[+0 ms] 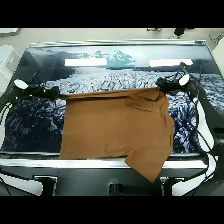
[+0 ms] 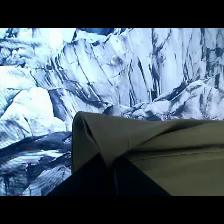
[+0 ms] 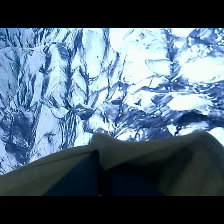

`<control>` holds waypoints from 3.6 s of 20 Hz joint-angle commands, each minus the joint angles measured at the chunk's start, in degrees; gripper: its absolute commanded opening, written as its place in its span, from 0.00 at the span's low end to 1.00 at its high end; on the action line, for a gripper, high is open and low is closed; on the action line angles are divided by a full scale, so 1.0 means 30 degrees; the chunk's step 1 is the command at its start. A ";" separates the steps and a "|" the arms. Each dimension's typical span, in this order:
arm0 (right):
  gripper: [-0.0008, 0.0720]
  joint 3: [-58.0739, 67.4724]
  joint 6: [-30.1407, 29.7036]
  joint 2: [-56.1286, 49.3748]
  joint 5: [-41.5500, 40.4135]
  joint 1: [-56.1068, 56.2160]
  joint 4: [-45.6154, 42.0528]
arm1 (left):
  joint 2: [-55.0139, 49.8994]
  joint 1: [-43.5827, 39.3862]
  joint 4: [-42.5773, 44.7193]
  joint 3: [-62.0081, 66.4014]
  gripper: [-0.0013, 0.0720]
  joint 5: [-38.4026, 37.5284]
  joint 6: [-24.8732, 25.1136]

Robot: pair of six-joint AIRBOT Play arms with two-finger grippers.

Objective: Fold the clothes and pants, and hang the long-sleeved shirts on hangers.

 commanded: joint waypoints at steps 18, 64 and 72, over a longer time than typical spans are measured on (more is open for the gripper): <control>0.06 -0.0940 -0.1443 0.0969 1.6385 -0.1734 -0.2193 | -0.0561 -0.0080 0.0430 -0.0080 0.05 -1.1890 0.0124; 0.79 -0.6892 -0.2754 0.6863 1.8047 -0.7249 -0.3599 | 0.6047 0.2688 0.1166 -1.5810 0.68 -0.8459 0.4226; 0.79 -0.8604 -0.2812 0.7519 1.7821 -0.7249 -0.3621 | 0.6069 0.2696 0.0124 -1.5832 0.05 -0.7504 0.4306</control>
